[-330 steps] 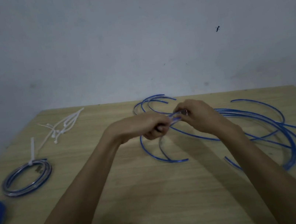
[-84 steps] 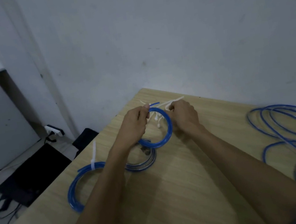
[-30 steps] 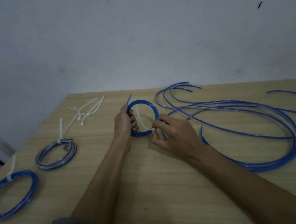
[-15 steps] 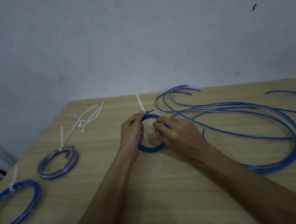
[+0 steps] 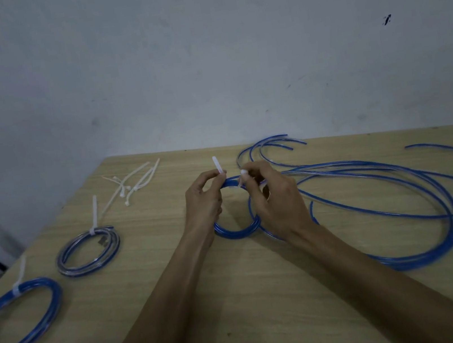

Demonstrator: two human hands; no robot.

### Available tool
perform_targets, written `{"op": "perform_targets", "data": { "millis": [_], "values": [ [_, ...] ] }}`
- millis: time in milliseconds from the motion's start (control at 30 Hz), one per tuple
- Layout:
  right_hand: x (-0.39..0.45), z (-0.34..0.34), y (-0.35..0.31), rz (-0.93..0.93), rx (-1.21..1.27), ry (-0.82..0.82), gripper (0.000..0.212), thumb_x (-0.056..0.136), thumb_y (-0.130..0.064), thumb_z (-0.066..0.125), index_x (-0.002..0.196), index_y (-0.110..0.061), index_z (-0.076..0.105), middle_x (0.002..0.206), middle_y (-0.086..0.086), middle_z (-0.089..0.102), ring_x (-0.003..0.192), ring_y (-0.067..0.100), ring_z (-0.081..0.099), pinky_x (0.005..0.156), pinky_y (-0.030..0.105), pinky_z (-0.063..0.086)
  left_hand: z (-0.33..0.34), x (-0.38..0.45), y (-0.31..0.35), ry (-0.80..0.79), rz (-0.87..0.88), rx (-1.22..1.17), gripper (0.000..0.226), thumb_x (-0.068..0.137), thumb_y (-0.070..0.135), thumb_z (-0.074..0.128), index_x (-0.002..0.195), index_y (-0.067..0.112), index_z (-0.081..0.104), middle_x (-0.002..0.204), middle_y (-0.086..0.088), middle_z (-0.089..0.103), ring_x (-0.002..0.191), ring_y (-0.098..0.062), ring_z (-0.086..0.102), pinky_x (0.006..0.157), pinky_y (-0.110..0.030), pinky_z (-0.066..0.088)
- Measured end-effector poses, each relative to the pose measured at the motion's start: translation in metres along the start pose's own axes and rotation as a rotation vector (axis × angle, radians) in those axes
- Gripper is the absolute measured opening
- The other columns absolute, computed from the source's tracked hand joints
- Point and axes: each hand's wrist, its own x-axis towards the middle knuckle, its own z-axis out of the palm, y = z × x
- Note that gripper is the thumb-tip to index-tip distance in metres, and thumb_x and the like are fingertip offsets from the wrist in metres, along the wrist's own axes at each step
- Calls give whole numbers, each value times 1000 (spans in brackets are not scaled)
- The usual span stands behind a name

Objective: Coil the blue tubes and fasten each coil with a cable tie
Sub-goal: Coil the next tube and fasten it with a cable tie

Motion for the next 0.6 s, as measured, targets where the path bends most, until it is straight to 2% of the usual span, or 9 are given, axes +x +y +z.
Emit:
{"op": "perform_targets", "data": {
  "millis": [100,167,233,300,367,600],
  "values": [
    [9,-7,-11,156,151,72,15,104,-23,54,110,-15,66,87,-11,67,80,6,64,65,15,45,4,-5,3,-8,41,16,12,93,30,69,97,19,74,50,14,48,46,-9,33,43,-22,28],
    [15,-11,-14,225,188,82,19,104,-26,55,113,-15,68,93,-10,69,84,8,64,68,17,47,6,-9,5,-11,116,55,15,94,31,69,97,17,74,52,16,55,46,-3,41,45,-16,32],
    [19,-13,-14,257,199,63,22,103,-29,56,114,-16,70,100,-9,68,87,8,63,71,22,51,10,-14,8,-28,235,92,15,95,27,69,97,14,76,70,13,69,58,2,57,54,-11,40],
    [20,-15,-12,257,180,29,21,102,-30,57,111,-18,72,103,-7,66,90,6,62,75,25,54,12,-17,9,-58,332,128,13,95,23,69,99,13,77,88,8,76,81,-2,70,71,-16,51],
    [21,-15,-9,265,180,-3,18,102,-29,58,107,-20,73,102,-7,66,89,7,62,77,26,54,14,-19,10,-77,384,159,13,95,19,69,102,12,77,93,6,77,92,-8,72,82,-22,54],
    [24,-16,-6,305,192,-37,20,101,-30,60,109,-19,74,101,-7,68,88,6,63,77,25,53,17,-24,12,-107,451,219,15,97,18,66,106,12,77,94,5,78,87,-11,74,82,-35,59]
  ]
}}
